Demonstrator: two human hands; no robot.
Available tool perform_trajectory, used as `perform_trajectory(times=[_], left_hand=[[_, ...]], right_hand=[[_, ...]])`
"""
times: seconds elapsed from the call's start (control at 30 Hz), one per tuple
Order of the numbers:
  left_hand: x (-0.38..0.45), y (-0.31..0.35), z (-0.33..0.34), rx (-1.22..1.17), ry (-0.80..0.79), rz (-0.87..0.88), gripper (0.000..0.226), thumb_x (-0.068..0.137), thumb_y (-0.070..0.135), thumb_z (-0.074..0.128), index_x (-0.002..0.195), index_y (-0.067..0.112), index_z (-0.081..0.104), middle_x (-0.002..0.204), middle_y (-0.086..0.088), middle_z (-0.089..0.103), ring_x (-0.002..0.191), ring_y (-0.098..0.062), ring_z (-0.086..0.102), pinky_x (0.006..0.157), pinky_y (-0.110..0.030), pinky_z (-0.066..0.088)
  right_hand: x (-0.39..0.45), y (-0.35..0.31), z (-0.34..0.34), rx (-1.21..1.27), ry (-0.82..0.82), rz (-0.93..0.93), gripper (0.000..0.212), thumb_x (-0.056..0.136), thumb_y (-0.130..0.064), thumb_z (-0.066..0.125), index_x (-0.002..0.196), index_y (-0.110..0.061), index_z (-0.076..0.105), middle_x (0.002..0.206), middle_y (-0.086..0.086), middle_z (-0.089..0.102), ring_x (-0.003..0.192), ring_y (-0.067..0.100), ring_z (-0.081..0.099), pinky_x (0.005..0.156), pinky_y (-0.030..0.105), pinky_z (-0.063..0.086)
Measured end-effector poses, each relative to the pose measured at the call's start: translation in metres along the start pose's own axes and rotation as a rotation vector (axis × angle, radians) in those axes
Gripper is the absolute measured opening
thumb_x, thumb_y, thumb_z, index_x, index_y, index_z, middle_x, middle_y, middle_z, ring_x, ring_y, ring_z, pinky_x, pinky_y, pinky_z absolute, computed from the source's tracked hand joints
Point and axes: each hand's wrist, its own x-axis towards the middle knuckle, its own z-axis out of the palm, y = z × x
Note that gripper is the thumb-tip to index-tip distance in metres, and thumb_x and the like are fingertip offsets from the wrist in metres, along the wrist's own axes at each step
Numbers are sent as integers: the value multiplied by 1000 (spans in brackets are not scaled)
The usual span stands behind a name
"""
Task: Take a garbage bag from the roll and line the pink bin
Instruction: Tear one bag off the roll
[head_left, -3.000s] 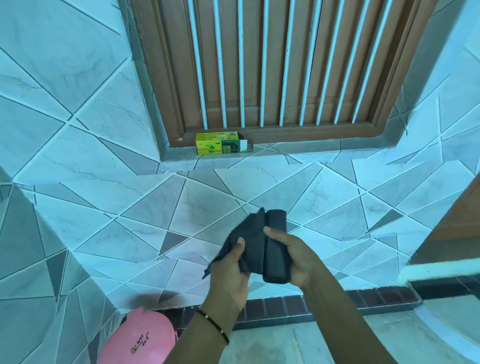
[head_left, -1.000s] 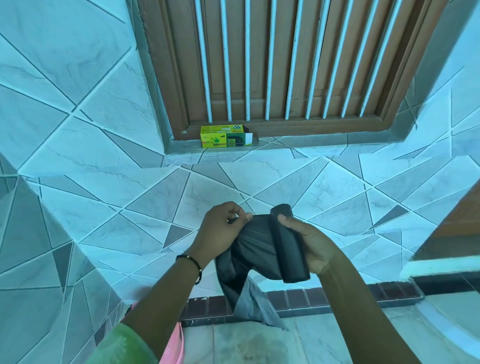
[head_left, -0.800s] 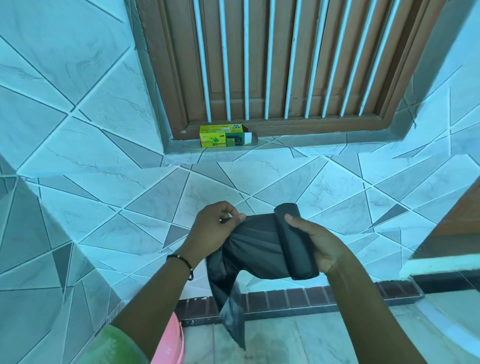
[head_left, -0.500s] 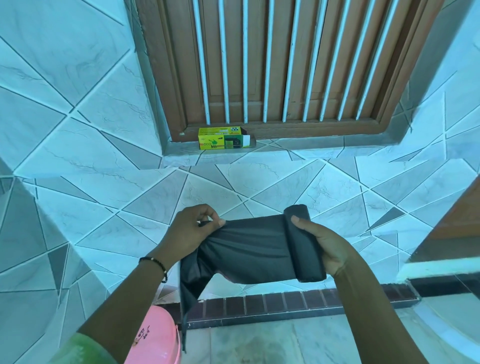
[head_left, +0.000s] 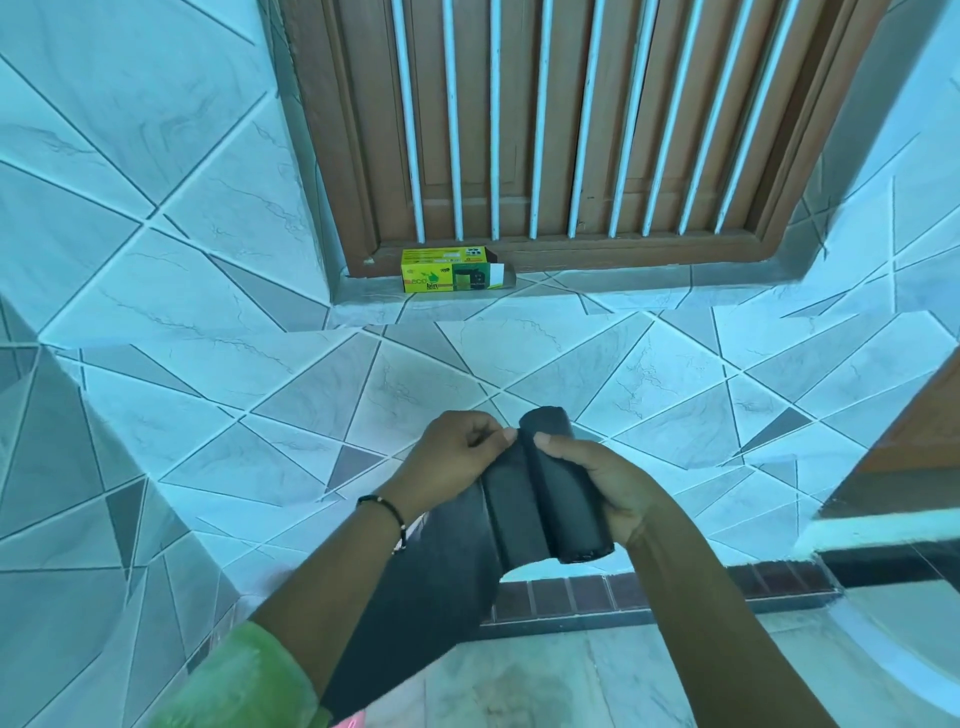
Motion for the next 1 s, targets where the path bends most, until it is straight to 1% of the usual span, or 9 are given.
perform_trajectory(times=[0.07, 0.13, 0.17, 0.27, 0.37, 0.5, 0.63, 0.8, 1.0], left_hand=[[2, -2, -1, -3, 16, 15, 26, 88, 36, 59, 69, 19, 65, 55, 18, 62, 51, 6, 53, 55, -10, 38], [2, -3, -3, 5, 6, 35, 24, 87, 36, 60, 71, 20, 67, 64, 15, 67, 59, 3, 59, 60, -12, 42], [2, -3, -4, 11, 0, 48, 22, 87, 35, 61, 72, 21, 67, 66, 15, 68, 61, 4, 60, 61, -11, 42], [1, -4, -7, 33, 2, 65, 20, 87, 34, 61, 75, 20, 69, 70, 15, 69, 63, 6, 61, 63, -8, 42], [1, -5, -10, 71, 14, 79, 19, 87, 35, 61, 76, 21, 69, 71, 15, 69, 65, 5, 62, 63, -9, 43], [-1, -8, -15, 115, 13, 97, 17, 87, 36, 61, 75, 25, 68, 76, 11, 71, 71, -4, 66, 69, -19, 48], [-2, -11, -22, 169, 18, 109, 17, 87, 36, 61, 70, 33, 63, 74, 12, 69, 72, -7, 64, 69, -19, 46], [-4, -18, -34, 222, 30, 117, 20, 87, 35, 61, 67, 34, 60, 68, 15, 64, 67, -3, 59, 66, -16, 42], [-1, -22, -35, 195, 4, 70, 20, 86, 39, 61, 69, 30, 64, 70, 12, 67, 68, -2, 60, 68, -18, 44]], right_hand=[[-3, 0, -4, 40, -24, -13, 41, 79, -27, 70, 111, -3, 66, 110, 18, 68, 95, 30, 66, 83, 37, 54], [-5, 0, -8, 66, -29, -20, 28, 83, -26, 61, 98, -6, 73, 99, 15, 72, 86, 26, 70, 73, 33, 56], [-7, 0, -9, 75, -21, -23, 27, 82, -27, 59, 93, -7, 74, 98, 14, 72, 84, 25, 70, 72, 32, 56], [-10, -1, -12, 67, 8, -35, 28, 81, -29, 62, 96, -7, 74, 105, 14, 71, 89, 26, 69, 75, 32, 55], [-13, -3, -15, 63, 27, -42, 27, 81, -29, 60, 91, -8, 74, 96, 12, 74, 81, 23, 72, 67, 29, 56], [-15, -3, -23, 49, 64, -41, 31, 75, -32, 64, 93, -8, 72, 93, 12, 74, 78, 24, 71, 73, 34, 53], [-16, -3, -30, 41, 100, -30, 29, 74, -32, 67, 91, -10, 72, 89, 11, 73, 74, 24, 70, 70, 33, 55], [-17, -6, -36, 63, 104, -64, 39, 74, -29, 70, 107, -8, 69, 106, 12, 71, 91, 27, 67, 81, 36, 54], [-12, -5, -32, 49, 100, -52, 31, 69, -29, 71, 93, -10, 74, 100, 12, 72, 87, 26, 68, 83, 38, 52]])
